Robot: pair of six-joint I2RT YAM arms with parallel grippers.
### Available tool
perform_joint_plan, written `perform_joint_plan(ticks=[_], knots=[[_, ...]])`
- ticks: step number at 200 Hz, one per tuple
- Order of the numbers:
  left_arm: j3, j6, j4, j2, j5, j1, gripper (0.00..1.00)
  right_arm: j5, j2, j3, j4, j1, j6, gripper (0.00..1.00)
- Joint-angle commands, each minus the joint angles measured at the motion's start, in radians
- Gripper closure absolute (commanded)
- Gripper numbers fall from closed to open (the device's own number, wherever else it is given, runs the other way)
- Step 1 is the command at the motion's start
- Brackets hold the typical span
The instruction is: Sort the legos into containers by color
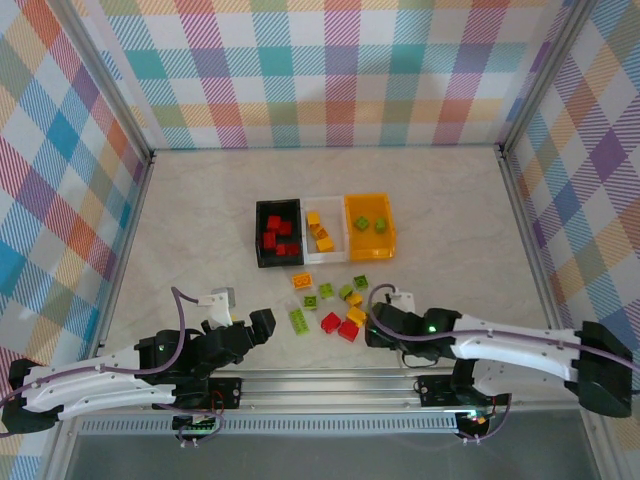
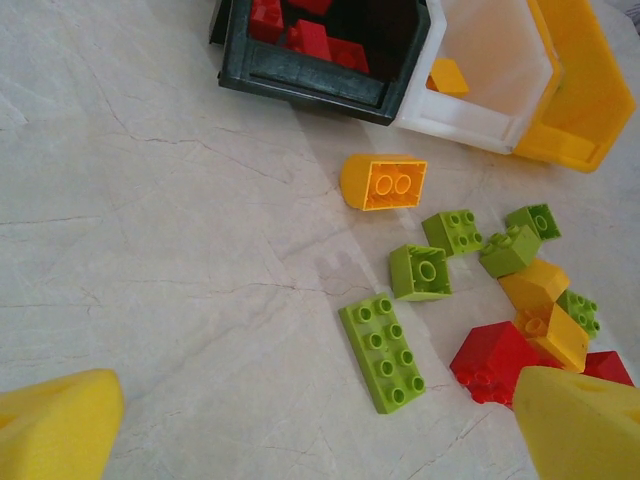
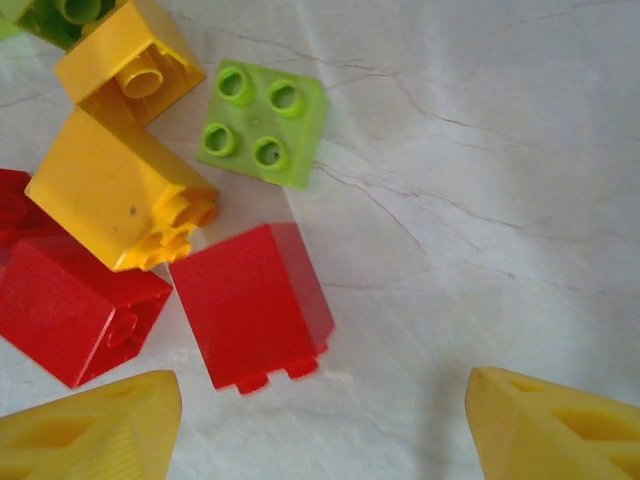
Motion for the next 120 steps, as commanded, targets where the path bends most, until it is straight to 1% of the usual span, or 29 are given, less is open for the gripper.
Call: perform_joint_plan(ticks=[1,53,72,99,120], knots=[[0.003,-0.006,-0.017,-0.008,-0.021,0.008,0.00,-0.066,0.100,0.046,0.066,-0.043,-0.129,0.27],[0.002,-0.006,-0.022,-0.008,-0.016,0.008,0.00,-0.138,0.172,0.023,0.151,-0.109,-0.177,0.43],[0.006,0.012,-0.005,-0.005,-0.014,0.008,0.00,-0.148,0.188,0.020,0.169,-0.118,-0.188,0.53],[0.023,0.025,-0.005,0.005,-0.015,0.009,0.00,-0.151,0.168,0.020,0.160,-0.124,-0.192,0.65],[0.038,0.029,-0.024,0.014,-0.019,0.009,0.00,-0.145,0.119,0.038,0.112,-0.123,-0.211,0.73]])
